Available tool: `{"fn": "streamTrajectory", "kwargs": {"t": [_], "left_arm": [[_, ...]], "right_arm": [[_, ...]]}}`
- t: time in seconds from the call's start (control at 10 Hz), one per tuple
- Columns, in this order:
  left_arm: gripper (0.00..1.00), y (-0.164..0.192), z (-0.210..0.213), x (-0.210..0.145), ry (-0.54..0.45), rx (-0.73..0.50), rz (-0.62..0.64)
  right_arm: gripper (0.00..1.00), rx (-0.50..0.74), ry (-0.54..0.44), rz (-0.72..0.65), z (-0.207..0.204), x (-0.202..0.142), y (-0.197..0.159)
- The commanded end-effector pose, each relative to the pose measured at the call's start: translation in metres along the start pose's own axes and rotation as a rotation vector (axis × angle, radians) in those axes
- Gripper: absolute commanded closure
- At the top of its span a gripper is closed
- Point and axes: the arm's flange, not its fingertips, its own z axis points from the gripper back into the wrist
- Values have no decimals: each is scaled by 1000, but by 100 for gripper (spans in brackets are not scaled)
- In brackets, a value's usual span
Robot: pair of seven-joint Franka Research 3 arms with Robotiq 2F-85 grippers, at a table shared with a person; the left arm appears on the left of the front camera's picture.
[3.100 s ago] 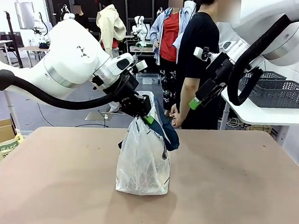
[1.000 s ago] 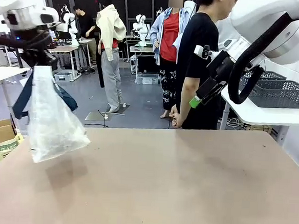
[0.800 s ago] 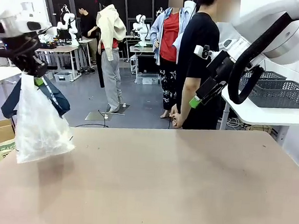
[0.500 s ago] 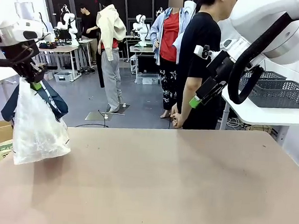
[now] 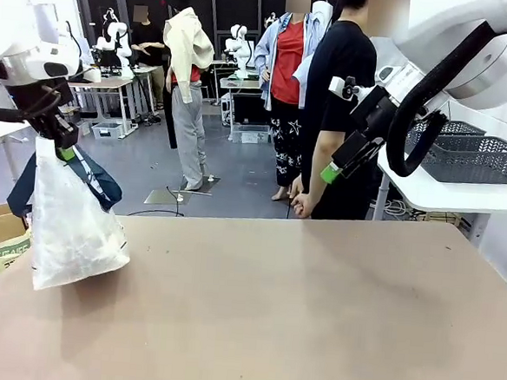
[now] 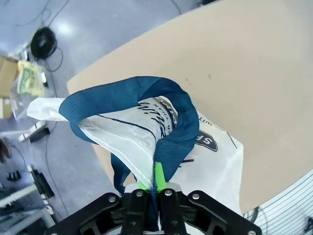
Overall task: Transfer purchased items from the store into the shopping bag.
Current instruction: Move the Reusable shopping bag to the right side of the table.
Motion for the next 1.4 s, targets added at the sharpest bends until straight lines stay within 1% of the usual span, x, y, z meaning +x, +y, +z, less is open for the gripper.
{"fn": "streamTrajectory", "kwargs": {"t": [0.0, 0.3, 0.4, 0.6, 0.8, 0.9, 1.1, 1.3], "left_arm": [[100, 15, 11, 10, -24, 24, -104], [100, 33, -2, 6, -36, 55, -150], [100, 40, -9, 1, -53, 60, -176], [100, 53, -22, -9, -49, 74, -208], [100, 68, -26, -22, -90, 92, -241], [100, 70, -29, -28, -108, 61, -265], [100, 64, -39, -44, -79, 12, -285], [100, 59, -48, -59, -61, -30, -265]], "right_arm": [[0, -3, 9, 0, 1, 1, 0], [0, -3, 9, 0, 1, 1, 0], [0, -3, 9, 0, 1, 1, 0], [0, -3, 9, 0, 1, 1, 0], [0, -3, 9, 0, 1, 1, 0], [0, -3, 9, 0, 1, 1, 0], [0, -3, 9, 0, 1, 1, 0], [0, -3, 9, 0, 1, 1, 0]]}}
